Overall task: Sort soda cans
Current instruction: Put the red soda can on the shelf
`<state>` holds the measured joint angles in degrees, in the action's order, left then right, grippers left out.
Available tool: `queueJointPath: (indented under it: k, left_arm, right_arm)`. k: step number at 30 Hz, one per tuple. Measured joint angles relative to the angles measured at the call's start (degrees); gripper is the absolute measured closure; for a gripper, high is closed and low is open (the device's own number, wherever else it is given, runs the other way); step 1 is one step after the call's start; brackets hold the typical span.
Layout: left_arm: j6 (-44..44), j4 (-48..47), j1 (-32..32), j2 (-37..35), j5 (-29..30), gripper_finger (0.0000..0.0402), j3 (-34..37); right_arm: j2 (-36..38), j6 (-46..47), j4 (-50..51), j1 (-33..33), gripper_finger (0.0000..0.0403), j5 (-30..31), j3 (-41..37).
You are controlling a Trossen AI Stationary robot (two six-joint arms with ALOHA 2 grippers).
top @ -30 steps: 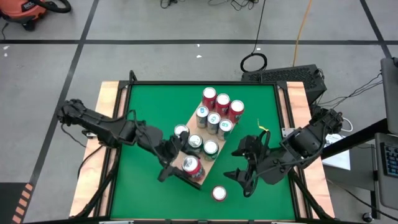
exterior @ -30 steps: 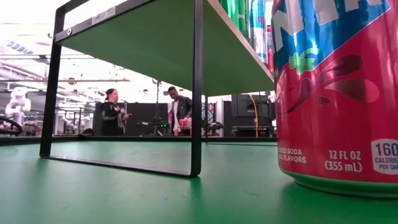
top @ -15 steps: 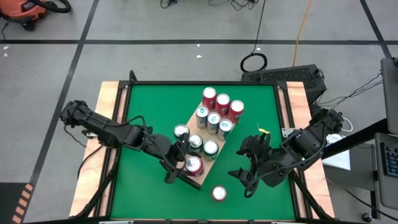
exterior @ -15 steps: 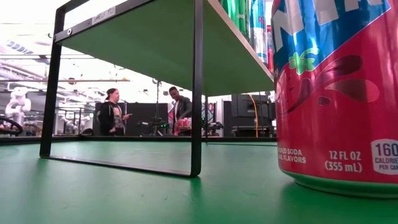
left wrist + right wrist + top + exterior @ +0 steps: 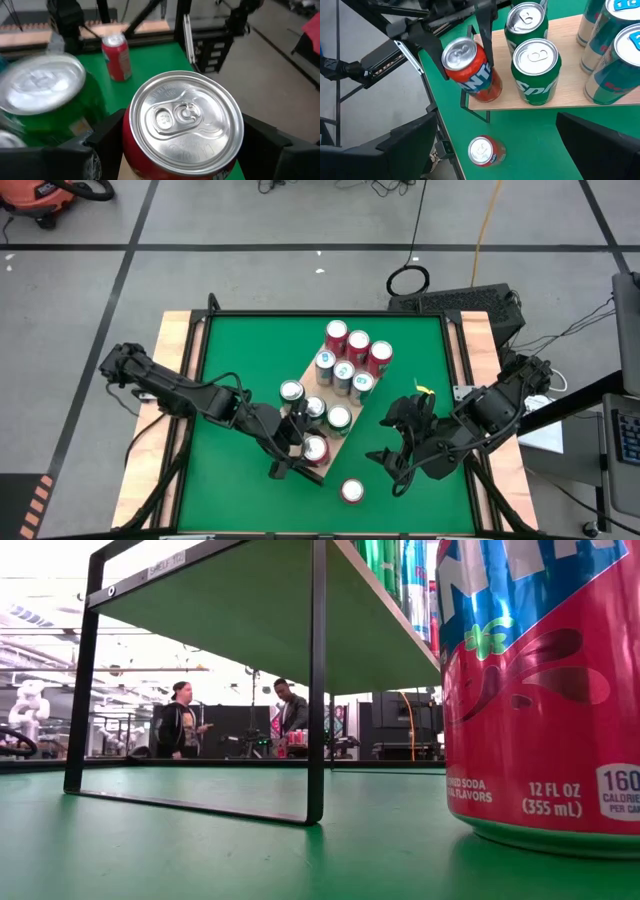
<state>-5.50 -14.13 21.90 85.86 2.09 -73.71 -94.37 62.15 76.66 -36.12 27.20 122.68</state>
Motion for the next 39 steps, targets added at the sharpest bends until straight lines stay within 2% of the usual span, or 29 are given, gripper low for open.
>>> queueJointPath:
  k: [4,12,39]
  left_arm:
    - [-0.17,0.29,0.72,1.21,0.06,0.0111,0.07]
    - [-0.13,-0.09,1.7,1.23,5.37,0.0111,0.07]
    - [-1.64,0.11,2.02,2.47,6.12,0.0111,0.0]
  right_arm:
    - [0.0,0.0,0.13,0.0,0.0003,0.0,0.02]
    - [0.0,0.0,0.24,0.0,0.0003,-0.07,0.02]
    - [-0.02,-0.02,0.44,0.0,0.0003,-0.17,0.04]
